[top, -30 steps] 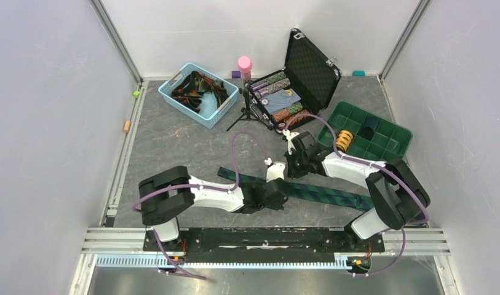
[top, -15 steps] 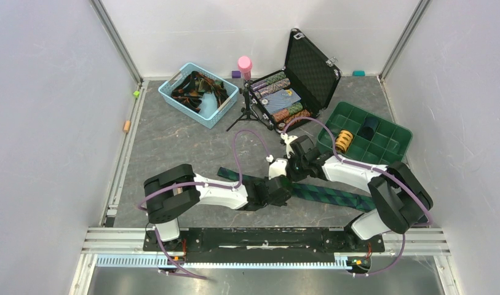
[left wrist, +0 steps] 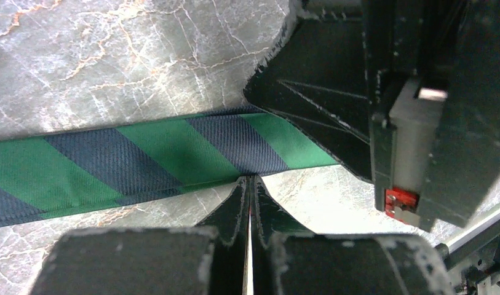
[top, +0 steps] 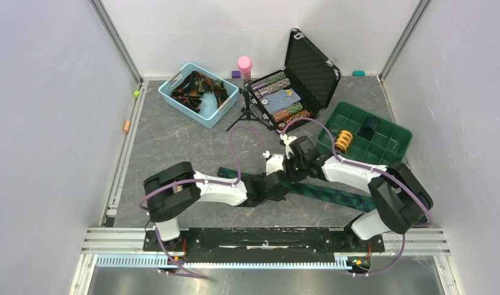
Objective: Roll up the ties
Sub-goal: Flatten out the tie at the center of the board.
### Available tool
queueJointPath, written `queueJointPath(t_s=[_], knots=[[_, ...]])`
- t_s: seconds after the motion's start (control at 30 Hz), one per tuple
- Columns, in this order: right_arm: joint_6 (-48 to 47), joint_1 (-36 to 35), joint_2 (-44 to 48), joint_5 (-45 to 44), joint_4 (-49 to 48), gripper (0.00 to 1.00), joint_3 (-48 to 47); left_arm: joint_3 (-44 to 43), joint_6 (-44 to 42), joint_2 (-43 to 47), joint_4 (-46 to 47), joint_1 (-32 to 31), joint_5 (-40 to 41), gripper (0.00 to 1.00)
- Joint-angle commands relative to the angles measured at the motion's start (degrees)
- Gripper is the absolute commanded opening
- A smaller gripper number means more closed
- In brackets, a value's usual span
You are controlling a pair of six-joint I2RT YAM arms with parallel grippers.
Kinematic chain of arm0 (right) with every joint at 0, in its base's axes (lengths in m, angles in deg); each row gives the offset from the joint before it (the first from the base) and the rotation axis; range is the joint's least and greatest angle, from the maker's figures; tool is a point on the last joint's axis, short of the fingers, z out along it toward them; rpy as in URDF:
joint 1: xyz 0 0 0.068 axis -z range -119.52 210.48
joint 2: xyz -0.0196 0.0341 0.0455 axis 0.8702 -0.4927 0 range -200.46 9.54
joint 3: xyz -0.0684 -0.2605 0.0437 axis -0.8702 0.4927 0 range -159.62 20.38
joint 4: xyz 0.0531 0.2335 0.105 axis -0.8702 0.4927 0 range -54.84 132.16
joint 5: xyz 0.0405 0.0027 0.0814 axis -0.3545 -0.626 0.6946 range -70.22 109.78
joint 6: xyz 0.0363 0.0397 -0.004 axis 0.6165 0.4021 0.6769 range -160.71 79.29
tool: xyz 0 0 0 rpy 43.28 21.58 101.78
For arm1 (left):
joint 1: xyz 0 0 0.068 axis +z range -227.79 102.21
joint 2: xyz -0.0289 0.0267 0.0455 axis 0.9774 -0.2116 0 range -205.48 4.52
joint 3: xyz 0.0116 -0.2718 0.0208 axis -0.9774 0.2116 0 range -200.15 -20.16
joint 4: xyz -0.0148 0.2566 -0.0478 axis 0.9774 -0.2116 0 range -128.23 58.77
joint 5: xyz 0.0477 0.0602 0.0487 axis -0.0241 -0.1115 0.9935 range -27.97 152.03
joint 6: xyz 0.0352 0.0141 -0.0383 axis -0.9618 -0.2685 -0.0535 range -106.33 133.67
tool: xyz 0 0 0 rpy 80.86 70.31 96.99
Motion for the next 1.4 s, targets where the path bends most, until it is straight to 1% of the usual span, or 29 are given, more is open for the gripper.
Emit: queueJointPath(t_s=[0.0, 0.07, 0.2, 0.33, 0.43, 0.53, 0.67, 0.87, 0.97, 1.1, 1.37], knots=[[0.33, -0.69, -0.75, 0.50, 4.68, 0.00, 2.19, -1.52, -1.14, -0.94, 0.90, 0.95, 2.30, 0.02], [0.61, -0.66, -0.63, -0.28, 4.54, 0.00, 1.92, -1.44, -1.45, -0.91, 0.90, 0.97, 1.83, 0.02], [2.19, 0.41, 0.21, -5.27, 4.61, 0.00, 0.04, -0.59, -2.22, 0.28, 1.77, 0.83, -1.91, 0.02], [4.84, 5.06, 1.47, -10.75, 6.09, 0.00, -1.12, -0.44, -3.75, 1.91, 1.88, -1.95, -3.50, 0.02], [5.04, 8.81, 3.54, -14.09, 7.33, 0.00, 0.08, -2.54, -4.30, 0.38, 1.87, -4.65, -4.65, 0.02], [4.33, 11.87, 4.85, -14.76, 8.93, 0.00, 1.66, -6.40, -4.57, -3.68, 2.02, -6.29, -5.94, 0.02], [3.07, 14.20, 5.92, -14.70, 9.95, 0.00, 4.08, -11.18, -4.88, -7.88, 3.40, -6.83, -7.34, 0.02], [3.20, 15.00, 7.63, -18.20, 12.31, 0.00, 5.39, -18.26, -5.47, -12.66, 3.54, -6.88, -8.20, 0.02], [3.96, 15.07, 9.76, -18.95, 13.06, 0.00, 6.28, -20.63, -5.04, -15.08, 3.46, -6.81, -7.26, 0.02], [4.00, 15.16, 11.35, -18.29, 14.16, 0.00, 6.91, -22.42, -4.42, -16.93, 3.36, -6.86, -6.45, 0.02], [3.96, 15.18, 13.12, -14.61, 14.51, 0.00, 8.55, -22.70, -3.27, -17.86, 3.60, -6.36, -4.08, 0.02]])
